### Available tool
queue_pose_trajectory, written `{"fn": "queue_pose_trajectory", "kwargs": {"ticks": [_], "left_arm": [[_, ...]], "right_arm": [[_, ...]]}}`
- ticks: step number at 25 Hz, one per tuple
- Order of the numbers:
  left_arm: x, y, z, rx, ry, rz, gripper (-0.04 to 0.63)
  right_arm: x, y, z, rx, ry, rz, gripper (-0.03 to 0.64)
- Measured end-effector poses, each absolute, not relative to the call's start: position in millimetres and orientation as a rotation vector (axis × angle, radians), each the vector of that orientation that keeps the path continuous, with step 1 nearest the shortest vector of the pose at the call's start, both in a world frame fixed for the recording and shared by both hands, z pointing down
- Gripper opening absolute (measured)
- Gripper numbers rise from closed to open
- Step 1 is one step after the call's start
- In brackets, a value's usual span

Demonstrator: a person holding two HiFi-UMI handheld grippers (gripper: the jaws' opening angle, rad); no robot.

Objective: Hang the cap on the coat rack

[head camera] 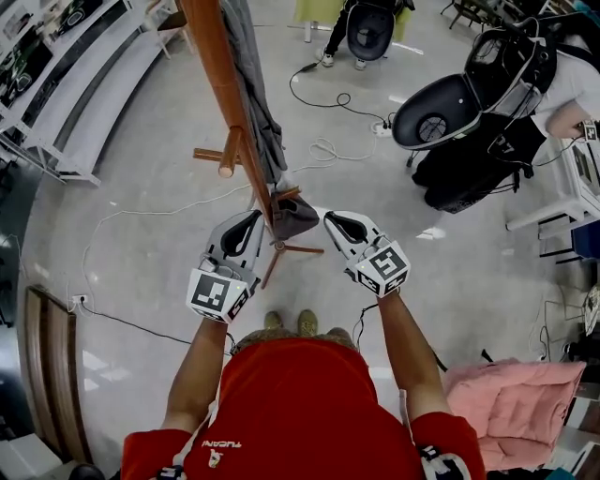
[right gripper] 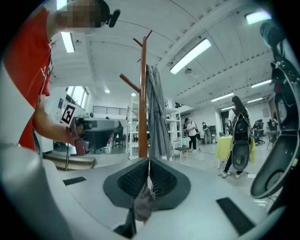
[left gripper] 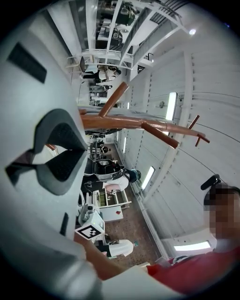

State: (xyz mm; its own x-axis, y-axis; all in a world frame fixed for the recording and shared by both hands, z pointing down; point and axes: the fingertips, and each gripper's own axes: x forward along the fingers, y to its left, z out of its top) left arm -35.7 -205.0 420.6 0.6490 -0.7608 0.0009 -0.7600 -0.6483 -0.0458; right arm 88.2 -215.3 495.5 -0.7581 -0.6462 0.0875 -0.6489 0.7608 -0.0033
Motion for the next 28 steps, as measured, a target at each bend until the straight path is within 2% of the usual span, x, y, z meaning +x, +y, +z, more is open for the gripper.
{"fn": "queue_pose_trajectory", "kwargs": {"ticks": [12, 28], "left_arm": [[-23, -180, 361, -2.869, 1.105, 0.120, 0.009], [-26, -175, 351, -2.868, 1.049, 0.158, 0.009]], "right_arm": [[51, -170, 358, 1.162, -3.115, -0.175, 0.026], [44, -157, 345, 1.201, -3.108, -0.227, 0.023]]}}
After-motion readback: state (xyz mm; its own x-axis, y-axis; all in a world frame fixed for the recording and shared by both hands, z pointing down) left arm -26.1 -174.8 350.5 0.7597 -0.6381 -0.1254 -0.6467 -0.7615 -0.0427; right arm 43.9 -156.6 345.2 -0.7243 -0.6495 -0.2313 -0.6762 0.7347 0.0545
